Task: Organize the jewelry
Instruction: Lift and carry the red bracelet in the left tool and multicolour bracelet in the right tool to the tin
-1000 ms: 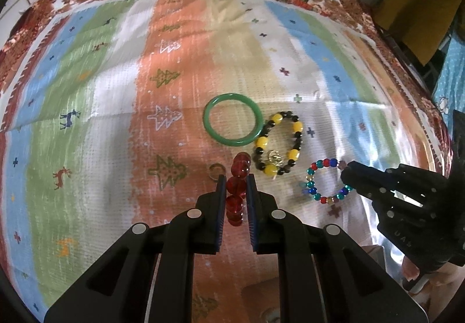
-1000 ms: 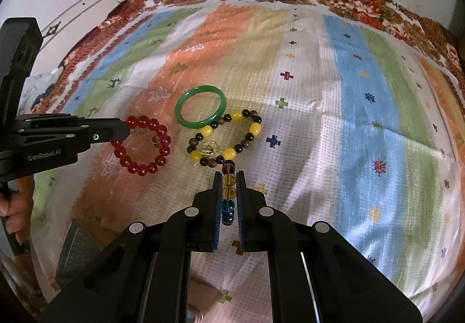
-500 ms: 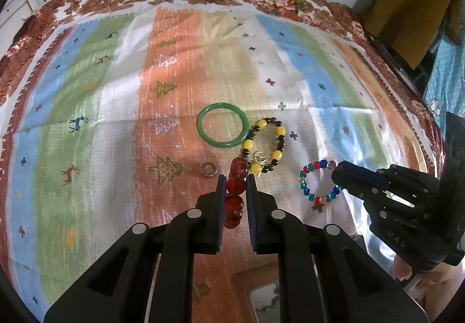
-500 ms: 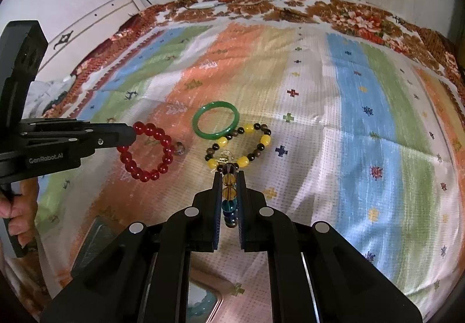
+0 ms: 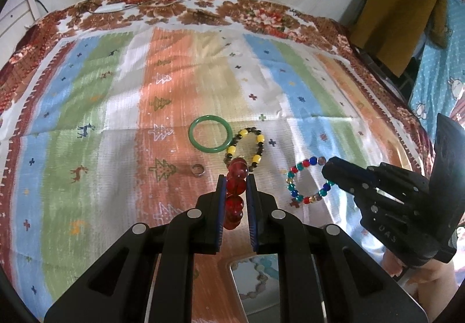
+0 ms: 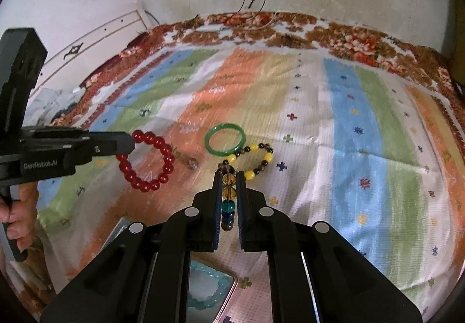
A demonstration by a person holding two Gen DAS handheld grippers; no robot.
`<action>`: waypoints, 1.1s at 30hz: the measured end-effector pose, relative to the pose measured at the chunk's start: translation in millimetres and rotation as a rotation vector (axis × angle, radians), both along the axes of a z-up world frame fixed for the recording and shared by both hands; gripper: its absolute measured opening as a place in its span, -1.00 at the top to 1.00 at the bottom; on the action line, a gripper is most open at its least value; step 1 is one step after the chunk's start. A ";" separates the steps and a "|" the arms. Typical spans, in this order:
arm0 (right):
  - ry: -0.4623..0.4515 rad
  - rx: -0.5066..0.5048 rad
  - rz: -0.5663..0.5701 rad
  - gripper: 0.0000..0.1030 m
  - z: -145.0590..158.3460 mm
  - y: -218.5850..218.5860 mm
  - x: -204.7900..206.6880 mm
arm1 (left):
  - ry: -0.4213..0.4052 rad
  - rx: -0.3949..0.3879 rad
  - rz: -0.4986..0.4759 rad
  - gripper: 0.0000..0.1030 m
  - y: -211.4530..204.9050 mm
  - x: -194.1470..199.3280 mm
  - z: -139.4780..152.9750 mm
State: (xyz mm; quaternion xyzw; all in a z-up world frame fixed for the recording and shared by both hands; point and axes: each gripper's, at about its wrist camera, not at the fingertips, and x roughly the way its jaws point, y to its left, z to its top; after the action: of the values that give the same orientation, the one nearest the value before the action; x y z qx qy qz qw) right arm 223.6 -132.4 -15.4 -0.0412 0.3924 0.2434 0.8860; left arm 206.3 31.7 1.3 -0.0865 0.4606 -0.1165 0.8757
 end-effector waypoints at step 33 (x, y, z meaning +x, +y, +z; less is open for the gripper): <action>-0.067 0.057 0.053 0.81 23.5 -5.2 -69.6 | -0.107 -0.005 -0.079 0.75 -17.8 -74.5 26.5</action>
State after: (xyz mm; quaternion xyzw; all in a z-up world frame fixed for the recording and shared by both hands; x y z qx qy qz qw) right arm 154.0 -137.7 8.1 -0.0343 0.3543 0.2762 0.8927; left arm 131.7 13.9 27.8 -0.0642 0.4159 -0.1564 0.8936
